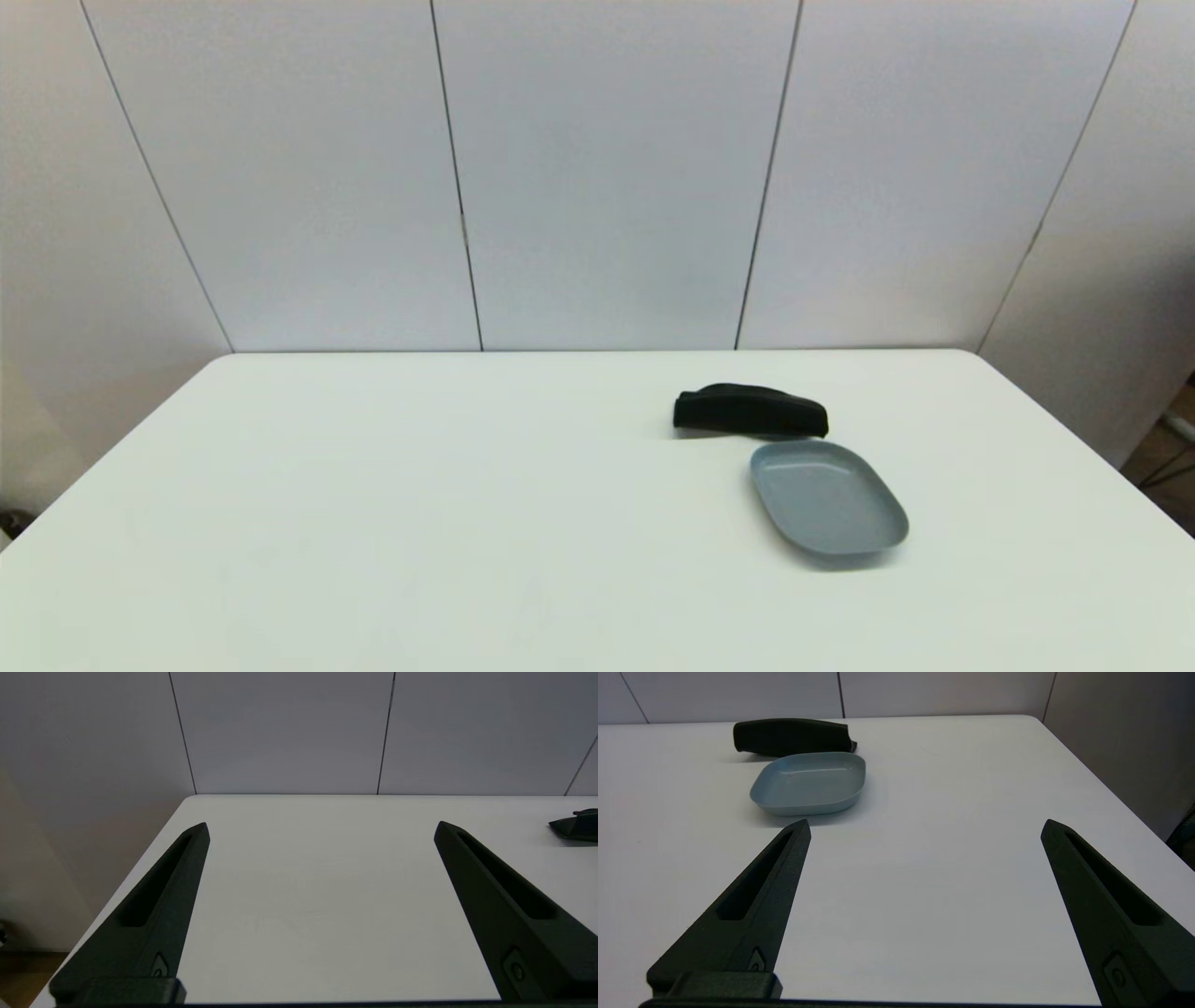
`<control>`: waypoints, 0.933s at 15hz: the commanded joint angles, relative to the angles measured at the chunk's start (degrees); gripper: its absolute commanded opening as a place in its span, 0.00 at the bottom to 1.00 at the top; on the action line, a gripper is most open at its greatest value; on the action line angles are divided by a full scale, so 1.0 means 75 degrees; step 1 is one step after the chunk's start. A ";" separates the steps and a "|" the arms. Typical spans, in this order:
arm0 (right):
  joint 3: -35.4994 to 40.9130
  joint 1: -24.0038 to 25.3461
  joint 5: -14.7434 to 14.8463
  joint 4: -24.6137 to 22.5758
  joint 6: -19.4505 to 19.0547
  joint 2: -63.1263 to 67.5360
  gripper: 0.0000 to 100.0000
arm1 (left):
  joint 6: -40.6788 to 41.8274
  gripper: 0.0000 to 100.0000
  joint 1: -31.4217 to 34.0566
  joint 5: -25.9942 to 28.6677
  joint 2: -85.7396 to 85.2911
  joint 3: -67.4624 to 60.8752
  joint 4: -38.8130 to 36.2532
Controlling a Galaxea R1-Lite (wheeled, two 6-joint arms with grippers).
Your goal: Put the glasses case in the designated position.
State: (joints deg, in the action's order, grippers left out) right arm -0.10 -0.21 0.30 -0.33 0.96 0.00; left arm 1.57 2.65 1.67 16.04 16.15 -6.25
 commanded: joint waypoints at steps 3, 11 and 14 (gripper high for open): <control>0.0001 0.0004 0.0006 -0.0003 0.0000 0.0000 1.00 | -0.0069 1.00 -0.0271 -0.0105 -0.2139 -0.1310 -0.0022; 0.0001 0.0004 0.0006 -0.0003 0.0000 0.0000 1.00 | -0.0303 1.00 -0.0271 -0.0387 -0.2139 -0.2072 0.1068; 0.0001 0.0004 -0.0005 -0.0003 0.0000 0.0000 1.00 | -0.0444 1.00 -0.0271 -0.0434 -0.2139 -0.2072 0.1045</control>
State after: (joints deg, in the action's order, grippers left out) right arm -0.10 -0.21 0.33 -0.33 0.96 0.00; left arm -1.18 0.57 -1.45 -0.11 0.62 1.60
